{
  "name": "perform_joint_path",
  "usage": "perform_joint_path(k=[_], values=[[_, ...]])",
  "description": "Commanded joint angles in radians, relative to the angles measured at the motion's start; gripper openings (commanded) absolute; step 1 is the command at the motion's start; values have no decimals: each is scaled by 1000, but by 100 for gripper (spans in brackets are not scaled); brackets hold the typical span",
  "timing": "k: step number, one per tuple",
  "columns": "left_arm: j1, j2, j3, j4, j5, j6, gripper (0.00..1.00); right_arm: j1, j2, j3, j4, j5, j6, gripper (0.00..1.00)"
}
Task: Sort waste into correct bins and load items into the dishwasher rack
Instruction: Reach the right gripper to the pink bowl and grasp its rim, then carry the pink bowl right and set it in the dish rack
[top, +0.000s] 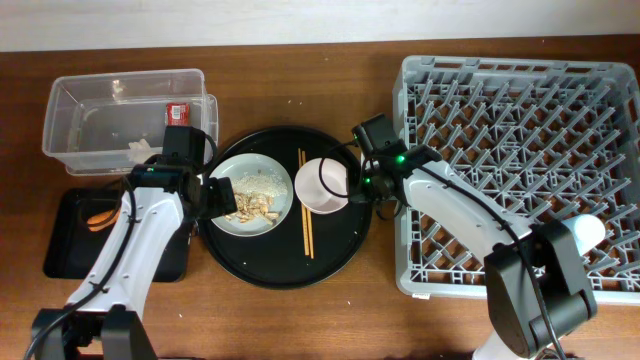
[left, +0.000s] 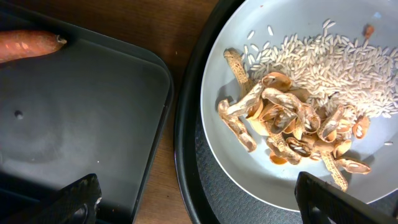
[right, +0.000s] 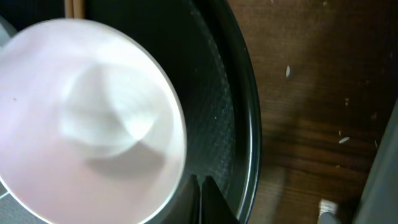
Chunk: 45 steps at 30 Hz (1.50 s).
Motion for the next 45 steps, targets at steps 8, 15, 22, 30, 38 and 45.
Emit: perform_joint_path(k=[8,15,22,30,38,45], values=[[0,-18,2,-1,-4,-14,99,-4,-16,-21,61,0,-6,46],[0,-18,2,0,-4,-14,99,0,9,-21,77,-10,-6,46],[0,-18,2,-1,-4,-14,99,13,94,-21,115,-40,-6,10],[0,-18,2,-1,-4,-14,99,-73,-70,77,27,13,-74,4],[0,-18,2,3,-4,-14,99,-357,-378,135,-45,494,-368,4],[0,-18,2,3,-4,-14,99,-583,-324,134,55,1072,-442,4]])
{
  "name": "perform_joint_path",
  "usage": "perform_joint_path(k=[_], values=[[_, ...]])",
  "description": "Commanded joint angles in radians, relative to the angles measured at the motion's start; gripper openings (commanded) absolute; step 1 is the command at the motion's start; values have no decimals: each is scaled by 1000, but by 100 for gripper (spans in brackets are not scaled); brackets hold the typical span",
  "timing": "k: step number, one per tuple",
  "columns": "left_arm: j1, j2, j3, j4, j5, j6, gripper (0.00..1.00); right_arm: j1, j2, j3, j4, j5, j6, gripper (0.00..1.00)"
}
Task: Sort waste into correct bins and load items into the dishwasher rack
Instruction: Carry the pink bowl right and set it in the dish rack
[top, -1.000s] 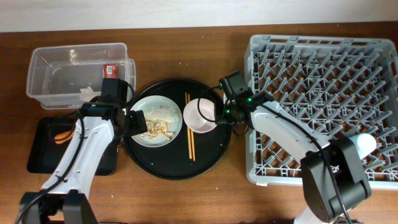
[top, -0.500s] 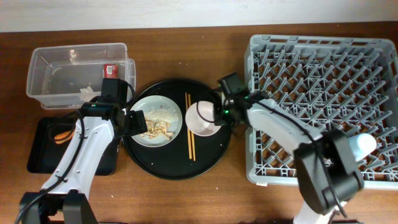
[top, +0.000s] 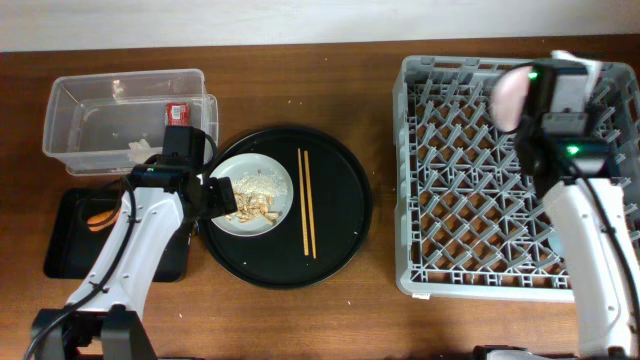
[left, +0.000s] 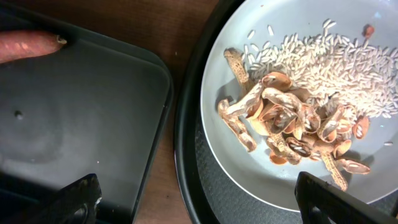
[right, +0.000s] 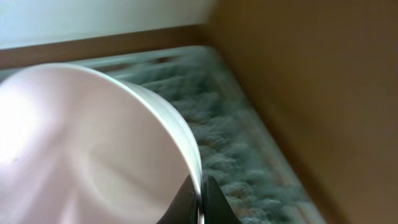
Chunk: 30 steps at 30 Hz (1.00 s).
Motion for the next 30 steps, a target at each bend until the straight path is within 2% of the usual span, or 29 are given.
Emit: perform_joint_path(k=[1,5,13,20,24,30], values=[[0,-18,2,2,-3,-14,99,-75,58,6,46,316,-66,4],[0,-18,2,3,-4,-14,99,-143,142,6,81,408,-66,4],[0,-18,2,7,-3,-14,99,-215,341,6,142,411,-58,4],[0,-18,2,13,-3,-14,99,-183,410,-2,142,366,-20,4],[0,-18,2,14,-3,-14,99,-114,410,-2,66,229,-16,5],[0,-18,2,14,-3,-14,99,-50,410,-2,-45,223,87,5]])
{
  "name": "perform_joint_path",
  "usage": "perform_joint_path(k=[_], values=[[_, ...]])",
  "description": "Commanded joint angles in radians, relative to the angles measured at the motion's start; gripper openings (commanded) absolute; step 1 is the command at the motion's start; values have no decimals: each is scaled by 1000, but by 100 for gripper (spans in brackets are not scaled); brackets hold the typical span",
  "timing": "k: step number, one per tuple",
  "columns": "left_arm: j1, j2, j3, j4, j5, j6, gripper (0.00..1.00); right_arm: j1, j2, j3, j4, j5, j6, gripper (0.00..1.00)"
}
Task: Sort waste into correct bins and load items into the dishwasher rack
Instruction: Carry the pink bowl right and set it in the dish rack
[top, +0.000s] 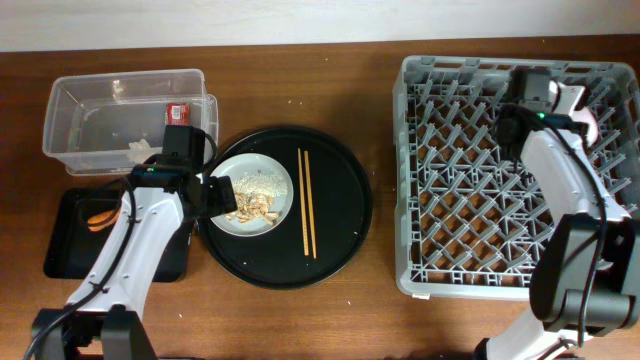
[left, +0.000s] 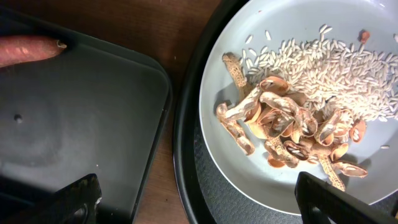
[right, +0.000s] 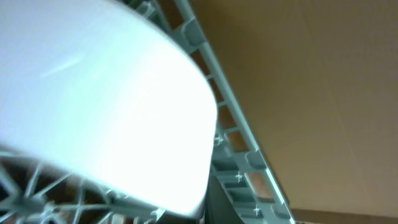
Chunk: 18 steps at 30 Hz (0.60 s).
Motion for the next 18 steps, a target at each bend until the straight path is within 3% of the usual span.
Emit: perform_joint_path(k=[1,6,10,17,18], values=[[0,-18,2,2,-3,-14,99,22,14,-7,-55,-54,76,5],[0,-18,2,3,5,-14,99,30,14,-7,-218,-204,131,6],[0,-18,2,2,5,-14,99,30,11,-6,-297,-374,130,25],[0,-18,2,2,5,-14,99,30,-104,72,-388,-509,130,25],[0,-18,2,2,5,-14,99,31,-134,101,-400,-556,130,31]])
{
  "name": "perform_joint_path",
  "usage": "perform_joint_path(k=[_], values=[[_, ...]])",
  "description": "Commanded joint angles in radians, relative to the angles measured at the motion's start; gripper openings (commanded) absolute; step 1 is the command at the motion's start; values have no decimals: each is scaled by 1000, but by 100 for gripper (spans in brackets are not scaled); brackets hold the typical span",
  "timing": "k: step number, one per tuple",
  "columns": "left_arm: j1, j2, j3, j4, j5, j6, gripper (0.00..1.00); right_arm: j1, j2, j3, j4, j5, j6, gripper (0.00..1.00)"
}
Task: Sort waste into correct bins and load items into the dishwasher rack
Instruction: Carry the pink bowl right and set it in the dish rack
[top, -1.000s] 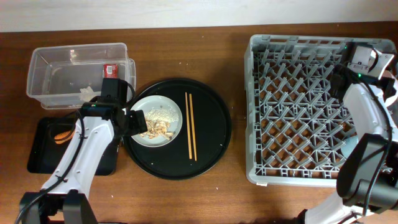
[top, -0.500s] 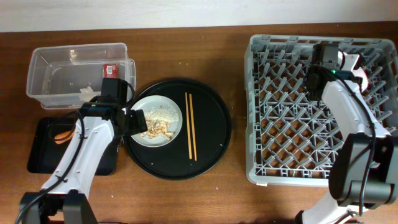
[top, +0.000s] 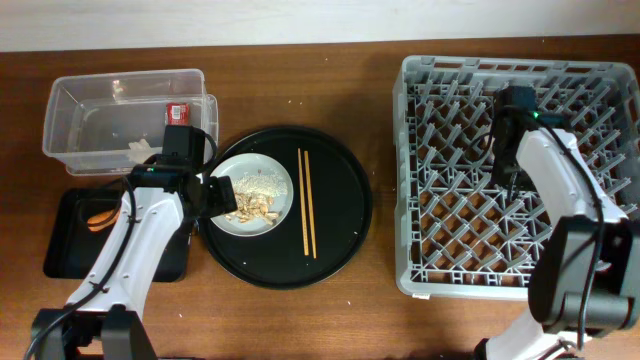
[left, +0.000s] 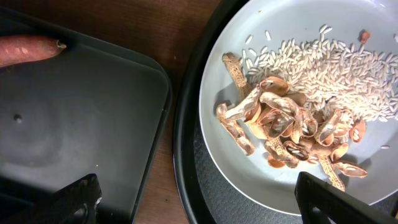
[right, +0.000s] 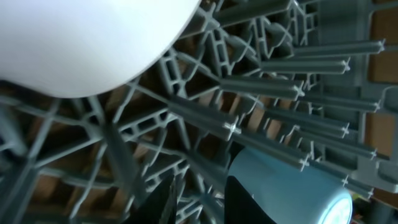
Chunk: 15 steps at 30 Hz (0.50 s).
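My right gripper (top: 509, 172) is down among the pegs of the grey dishwasher rack (top: 450, 250), and in its wrist view it (right: 208, 202) is open with nothing between the fingers. The white bowl (right: 81, 37) rests on the pegs just beyond it and is hidden in the overhead view. My left gripper (left: 205, 205) is open and hovers over the rim of the round black tray (top: 340, 240), beside the plate (left: 249, 168) of rice and peanut shells. Two chopsticks (top: 306, 215) lie on that tray.
A clear plastic bin (top: 60, 140) holding a red item stands at the back left. In front of it is a black bin tray (top: 70, 255) with an orange root (left: 28, 48) in it. A pale blue cup-like thing (right: 292, 186) lies in the rack by my right fingers.
My right gripper was shut on the bowl's rim at the rack's far right. Now it is open a little further left, with the bowl resting on the pegs. The left arm has not moved.
My right gripper was first shut on the white bowl's rim on the round black tray. Then it held the bowl above the rack's back edge, then low in the rack's far right. Now the bowl sits in the rack, released. The left gripper stayed open by the plate.
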Motion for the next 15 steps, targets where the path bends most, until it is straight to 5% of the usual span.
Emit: perform_joint_path(k=[1,7,15], values=[[0,-18,2,2,4,-13,99,8,-139,114,-22,-177,19,37],[0,-18,1,2,4,-13,99,46,-225,174,29,-753,-42,43],[1,-18,1,-14,-5,-13,99,367,-84,171,61,-791,-60,46]])
